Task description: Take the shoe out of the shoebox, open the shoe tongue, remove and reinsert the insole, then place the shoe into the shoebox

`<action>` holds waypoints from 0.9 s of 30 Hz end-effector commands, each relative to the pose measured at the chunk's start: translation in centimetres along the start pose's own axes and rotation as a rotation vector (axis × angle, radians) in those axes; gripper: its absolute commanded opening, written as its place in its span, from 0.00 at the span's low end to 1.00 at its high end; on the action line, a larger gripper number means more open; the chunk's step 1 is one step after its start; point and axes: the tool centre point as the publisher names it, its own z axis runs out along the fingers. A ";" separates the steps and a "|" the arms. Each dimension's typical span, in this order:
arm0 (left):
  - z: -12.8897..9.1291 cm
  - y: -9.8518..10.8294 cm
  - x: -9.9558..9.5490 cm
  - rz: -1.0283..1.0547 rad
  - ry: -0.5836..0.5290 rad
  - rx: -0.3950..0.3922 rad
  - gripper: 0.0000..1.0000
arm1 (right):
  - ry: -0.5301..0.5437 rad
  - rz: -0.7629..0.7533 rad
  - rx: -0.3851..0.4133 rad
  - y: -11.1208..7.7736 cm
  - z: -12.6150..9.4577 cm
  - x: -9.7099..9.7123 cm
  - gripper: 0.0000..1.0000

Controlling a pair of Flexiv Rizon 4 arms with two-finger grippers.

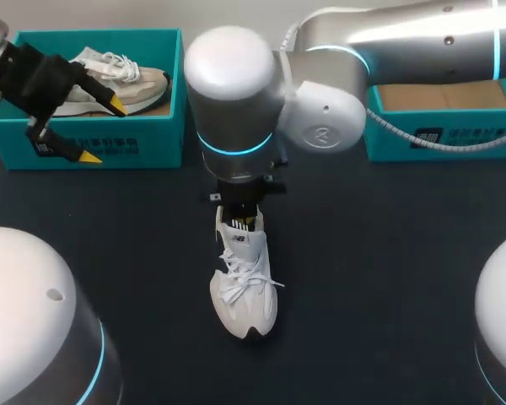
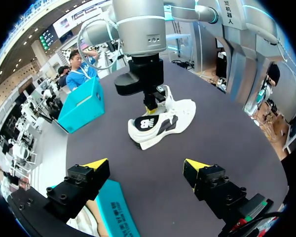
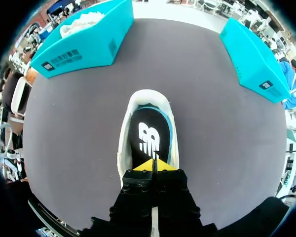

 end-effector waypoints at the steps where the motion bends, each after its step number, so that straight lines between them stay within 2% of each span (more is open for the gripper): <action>1: 0.0 0.0 0.1 0.000 0.000 -0.003 1.00 | -0.021 0.003 0.016 -0.3 0.8 0.2 0.00; 7: 0.0 0.0 0.1 0.000 0.000 -0.003 1.00 | -0.060 -0.006 0.047 -0.7 1.4 -0.1 0.00; 14: 0.0 0.0 0.1 0.000 0.000 -0.003 1.00 | -0.106 -0.049 0.094 -0.4 3.2 0.0 0.00; 24: 0.0 0.0 0.1 0.000 0.000 -0.003 1.00 | -0.058 -0.066 0.134 -0.2 6.0 1.2 0.00; 27: 0.0 0.0 0.1 0.000 0.000 -0.003 1.00 | -0.054 -0.068 0.139 -0.2 6.2 1.3 0.00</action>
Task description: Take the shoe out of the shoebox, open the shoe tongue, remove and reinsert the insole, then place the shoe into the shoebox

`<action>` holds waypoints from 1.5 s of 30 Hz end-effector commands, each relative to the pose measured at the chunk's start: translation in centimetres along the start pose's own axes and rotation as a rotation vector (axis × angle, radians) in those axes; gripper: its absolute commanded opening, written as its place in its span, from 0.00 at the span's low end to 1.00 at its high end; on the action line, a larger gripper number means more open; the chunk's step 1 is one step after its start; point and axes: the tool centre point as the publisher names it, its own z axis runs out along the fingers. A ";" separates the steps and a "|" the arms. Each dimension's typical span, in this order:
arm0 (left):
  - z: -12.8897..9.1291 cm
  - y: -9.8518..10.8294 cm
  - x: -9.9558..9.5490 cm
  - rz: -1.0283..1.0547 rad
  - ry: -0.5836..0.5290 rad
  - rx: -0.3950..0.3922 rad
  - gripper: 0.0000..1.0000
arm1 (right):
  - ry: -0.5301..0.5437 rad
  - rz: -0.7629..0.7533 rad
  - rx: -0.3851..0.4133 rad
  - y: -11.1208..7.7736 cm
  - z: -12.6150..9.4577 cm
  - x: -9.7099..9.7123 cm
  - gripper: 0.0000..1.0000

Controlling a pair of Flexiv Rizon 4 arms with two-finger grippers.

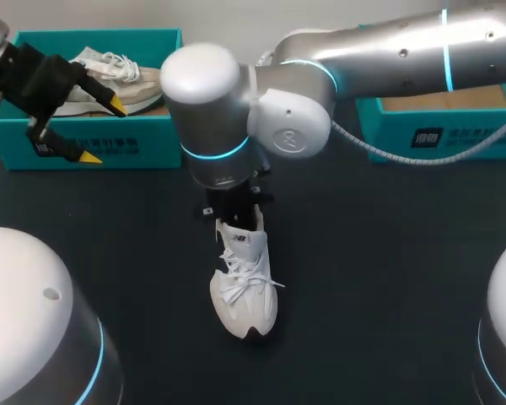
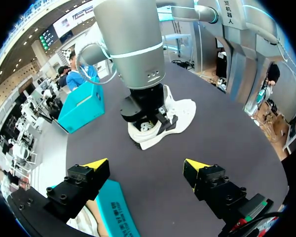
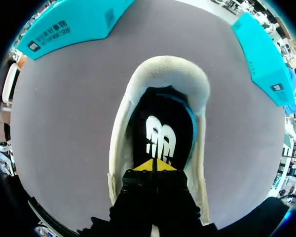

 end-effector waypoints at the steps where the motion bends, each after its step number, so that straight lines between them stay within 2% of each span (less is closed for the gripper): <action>1: -0.1 0.0 0.1 0.000 0.001 -0.003 1.00 | 0.008 -0.002 0.008 0.2 0.7 0.3 0.00; 12: -0.1 0.0 0.1 0.000 0.001 -0.003 1.00 | -0.090 0.040 -0.036 -0.7 -2.3 -0.8 0.00; 18: -0.1 0.0 0.1 0.000 0.001 -0.003 1.00 | -0.169 0.030 -0.035 0.0 -2.3 -1.7 0.00; 25: -0.1 0.0 0.1 0.000 0.001 -0.003 1.00 | -0.234 -0.050 0.015 0.6 -0.5 -2.4 0.00; 34: -0.1 0.0 0.1 0.000 0.001 -0.003 1.00 | -0.183 -0.070 0.060 0.5 2.4 -1.8 0.00; 41: -0.1 0.0 0.1 0.000 0.001 -0.003 1.00 | -0.117 -0.081 0.043 1.1 2.8 -1.0 0.00; 45: -0.1 0.0 0.1 0.000 0.001 -0.003 1.00 | -0.067 -0.081 0.009 1.3 2.6 -0.5 0.00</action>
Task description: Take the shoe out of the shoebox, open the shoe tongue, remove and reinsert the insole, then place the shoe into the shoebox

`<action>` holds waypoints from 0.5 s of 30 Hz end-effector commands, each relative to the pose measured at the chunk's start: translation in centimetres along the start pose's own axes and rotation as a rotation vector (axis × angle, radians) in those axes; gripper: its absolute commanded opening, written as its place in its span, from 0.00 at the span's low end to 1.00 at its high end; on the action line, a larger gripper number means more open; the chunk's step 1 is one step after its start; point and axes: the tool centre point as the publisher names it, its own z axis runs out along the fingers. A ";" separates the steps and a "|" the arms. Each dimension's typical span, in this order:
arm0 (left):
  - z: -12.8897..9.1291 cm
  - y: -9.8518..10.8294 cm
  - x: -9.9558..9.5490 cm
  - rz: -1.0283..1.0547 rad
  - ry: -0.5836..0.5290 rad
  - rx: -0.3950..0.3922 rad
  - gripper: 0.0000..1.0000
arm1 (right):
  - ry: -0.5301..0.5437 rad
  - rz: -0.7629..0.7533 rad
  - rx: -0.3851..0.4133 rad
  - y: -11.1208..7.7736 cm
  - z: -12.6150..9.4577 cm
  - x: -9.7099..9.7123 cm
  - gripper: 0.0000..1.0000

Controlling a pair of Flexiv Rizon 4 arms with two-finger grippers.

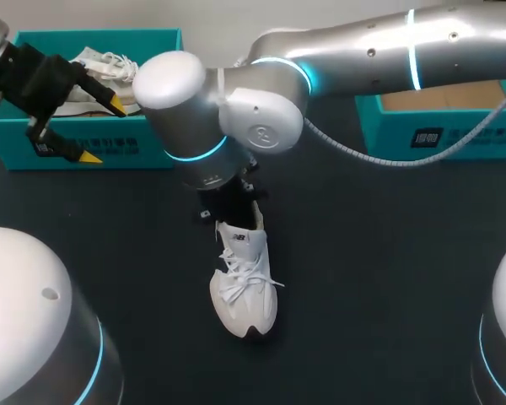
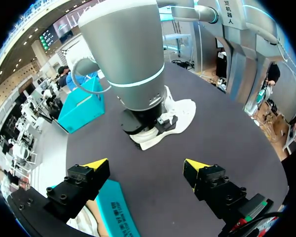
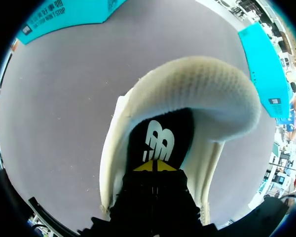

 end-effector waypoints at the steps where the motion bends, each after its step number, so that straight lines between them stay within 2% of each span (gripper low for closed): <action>1: -0.1 0.0 0.1 0.000 0.001 -0.003 1.00 | 0.047 0.004 -0.035 0.2 0.6 0.3 0.00; 5: -0.1 0.0 0.1 0.000 0.001 -0.003 1.00 | 0.034 0.025 -0.079 0.3 -0.7 0.1 0.00; 9: -0.1 0.0 0.1 0.000 0.001 -0.003 1.00 | -0.020 0.061 -0.132 0.5 -2.7 -0.6 0.00; 15: -0.1 0.0 0.1 0.000 0.001 -0.003 1.00 | -0.098 0.070 -0.170 0.7 -4.5 -1.6 0.00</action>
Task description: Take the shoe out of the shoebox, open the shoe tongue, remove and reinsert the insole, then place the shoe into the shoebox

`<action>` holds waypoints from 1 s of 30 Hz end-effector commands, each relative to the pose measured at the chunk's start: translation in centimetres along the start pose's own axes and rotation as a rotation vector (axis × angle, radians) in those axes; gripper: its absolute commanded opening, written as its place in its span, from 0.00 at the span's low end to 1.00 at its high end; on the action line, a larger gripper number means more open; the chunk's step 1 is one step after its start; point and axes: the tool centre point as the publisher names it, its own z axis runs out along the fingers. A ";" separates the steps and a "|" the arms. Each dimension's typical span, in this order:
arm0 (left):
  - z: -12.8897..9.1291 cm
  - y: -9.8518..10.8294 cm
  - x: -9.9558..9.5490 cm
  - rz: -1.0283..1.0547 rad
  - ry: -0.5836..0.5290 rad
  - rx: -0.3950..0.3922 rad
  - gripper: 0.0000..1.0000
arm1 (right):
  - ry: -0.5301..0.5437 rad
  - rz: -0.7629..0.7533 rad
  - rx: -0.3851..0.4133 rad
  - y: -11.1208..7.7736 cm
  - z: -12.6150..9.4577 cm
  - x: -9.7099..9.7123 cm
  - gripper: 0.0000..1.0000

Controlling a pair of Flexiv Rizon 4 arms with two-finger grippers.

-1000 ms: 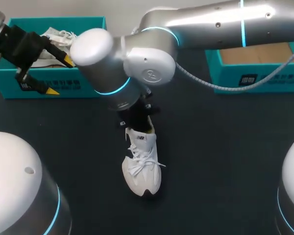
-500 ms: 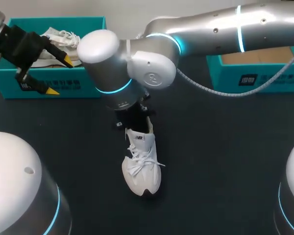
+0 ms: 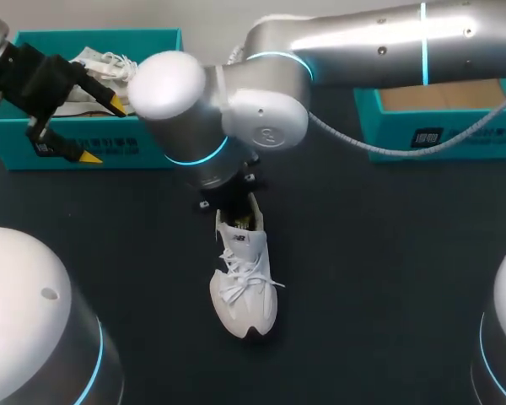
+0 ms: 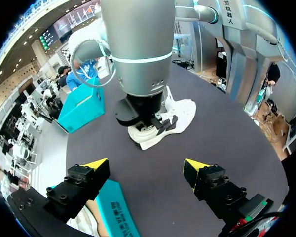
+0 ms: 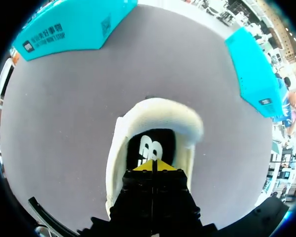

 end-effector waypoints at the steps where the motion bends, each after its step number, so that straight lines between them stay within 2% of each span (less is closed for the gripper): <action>1: -0.1 0.0 0.1 0.000 0.001 -0.003 1.00 | -0.058 -0.005 -0.035 -0.3 -1.6 -0.5 0.00; 8: -0.1 0.0 0.1 0.000 0.001 -0.003 1.00 | -0.126 -0.060 -0.011 0.3 0.9 -1.1 0.00; 14: -0.1 0.0 0.1 0.000 0.001 -0.003 1.00 | -0.106 -0.101 0.051 -0.2 4.0 -0.5 0.00; 19: -0.1 0.0 0.1 0.000 0.001 -0.003 1.00 | -0.047 -0.108 0.072 -0.2 4.4 0.7 0.00; 30: -0.1 0.0 0.1 0.000 0.001 -0.003 1.00 | 0.057 -0.106 0.037 -0.3 4.2 2.9 0.00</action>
